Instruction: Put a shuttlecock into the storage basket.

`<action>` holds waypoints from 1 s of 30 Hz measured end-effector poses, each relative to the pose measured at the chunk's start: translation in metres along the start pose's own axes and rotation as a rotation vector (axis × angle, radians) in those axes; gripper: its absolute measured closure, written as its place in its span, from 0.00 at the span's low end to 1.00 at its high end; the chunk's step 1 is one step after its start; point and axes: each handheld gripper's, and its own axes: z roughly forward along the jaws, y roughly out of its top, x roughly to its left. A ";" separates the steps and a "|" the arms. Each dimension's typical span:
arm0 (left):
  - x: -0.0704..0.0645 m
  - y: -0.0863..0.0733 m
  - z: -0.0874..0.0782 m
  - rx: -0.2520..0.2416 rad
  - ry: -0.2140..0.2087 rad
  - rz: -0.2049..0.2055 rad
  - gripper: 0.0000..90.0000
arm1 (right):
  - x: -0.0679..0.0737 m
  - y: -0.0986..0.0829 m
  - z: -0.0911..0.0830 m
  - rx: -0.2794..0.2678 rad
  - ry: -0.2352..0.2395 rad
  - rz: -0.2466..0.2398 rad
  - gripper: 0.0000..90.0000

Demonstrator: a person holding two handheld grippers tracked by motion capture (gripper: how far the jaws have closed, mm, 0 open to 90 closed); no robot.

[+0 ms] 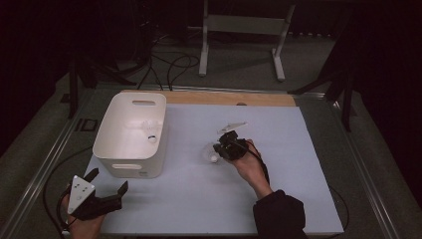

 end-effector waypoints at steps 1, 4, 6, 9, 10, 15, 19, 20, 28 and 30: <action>0.000 0.000 0.000 0.000 0.000 0.000 0.00 | 0.000 0.000 0.000 -0.003 -0.001 0.000 0.99; 0.000 0.000 0.000 0.001 0.000 0.000 0.00 | 0.000 0.001 -0.002 -0.013 -0.004 0.007 0.99; 0.000 0.000 0.000 0.000 0.000 0.000 0.00 | 0.000 0.001 -0.003 -0.017 -0.005 0.006 0.99; 0.000 0.000 0.000 0.000 0.000 0.001 0.00 | 0.000 0.002 -0.005 -0.027 -0.008 0.007 0.99; 0.000 0.000 0.000 0.000 0.000 0.001 0.00 | 0.000 0.003 -0.006 -0.034 -0.013 0.008 0.99; 0.000 0.000 0.000 -0.001 0.000 0.001 0.00 | 0.001 0.006 -0.010 -0.049 -0.016 0.004 0.99; 0.000 0.000 0.000 -0.001 0.000 0.001 0.00 | 0.002 0.007 -0.010 -0.058 -0.017 0.005 0.99; 0.000 0.000 0.000 -0.001 0.000 0.001 0.00 | 0.002 0.008 -0.011 -0.064 -0.018 0.006 0.99; 0.000 0.000 0.000 0.000 0.000 0.000 0.00 | 0.002 0.012 -0.016 -0.089 -0.020 0.010 0.99; 0.000 0.000 0.000 0.000 0.000 0.000 0.00 | 0.002 0.013 -0.016 -0.091 -0.018 0.011 0.99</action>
